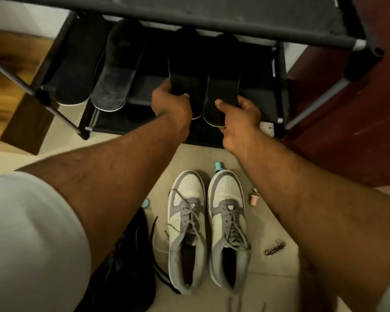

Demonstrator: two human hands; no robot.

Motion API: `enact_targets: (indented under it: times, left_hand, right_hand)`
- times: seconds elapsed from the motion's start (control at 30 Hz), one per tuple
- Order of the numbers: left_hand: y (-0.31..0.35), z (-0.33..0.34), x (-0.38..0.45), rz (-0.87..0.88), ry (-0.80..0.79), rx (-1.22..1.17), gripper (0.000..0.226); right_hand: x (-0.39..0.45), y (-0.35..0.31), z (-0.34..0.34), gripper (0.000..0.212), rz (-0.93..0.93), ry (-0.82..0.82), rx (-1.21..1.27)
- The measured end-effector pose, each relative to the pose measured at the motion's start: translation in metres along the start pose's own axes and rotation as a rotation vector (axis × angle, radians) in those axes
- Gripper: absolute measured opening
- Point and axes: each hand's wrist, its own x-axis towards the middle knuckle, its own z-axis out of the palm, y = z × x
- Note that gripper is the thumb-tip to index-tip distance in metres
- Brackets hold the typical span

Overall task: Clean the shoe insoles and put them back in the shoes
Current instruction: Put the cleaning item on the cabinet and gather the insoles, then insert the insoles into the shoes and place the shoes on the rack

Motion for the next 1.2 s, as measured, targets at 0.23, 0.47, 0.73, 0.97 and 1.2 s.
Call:
enact_targets:
  times: [0.23, 0.47, 0.73, 0.97, 1.2]
  left_hand:
    - [-0.009, 0.004, 0.054, 0.089, 0.015, 0.474, 0.035]
    - [-0.011, -0.033, -0.035, 0.259, 0.008, 0.633, 0.049]
    - [-0.118, -0.081, -0.206, -0.102, -0.496, 0.718, 0.018]
    - [-0.174, -0.06, -0.239, -0.141, -0.591, 0.835, 0.055]
    - [-0.173, -0.054, -0.23, -0.044, -0.566, 0.98, 0.026]
  right_hand:
    - [0.006, -0.018, 0.02, 0.027, 0.043, 0.008, -0.161]
    - [-0.016, 0.002, -0.025, 0.058, -0.333, 0.068, -0.638]
    - [-0.121, 0.109, -0.163, 0.021, 0.015, 0.019, -0.67]
    - [-0.143, 0.162, -0.2, 0.056, 0.028, -0.175, -0.746]
    - [-0.14, 0.154, -0.205, 0.03, 0.026, -0.157, -0.921]
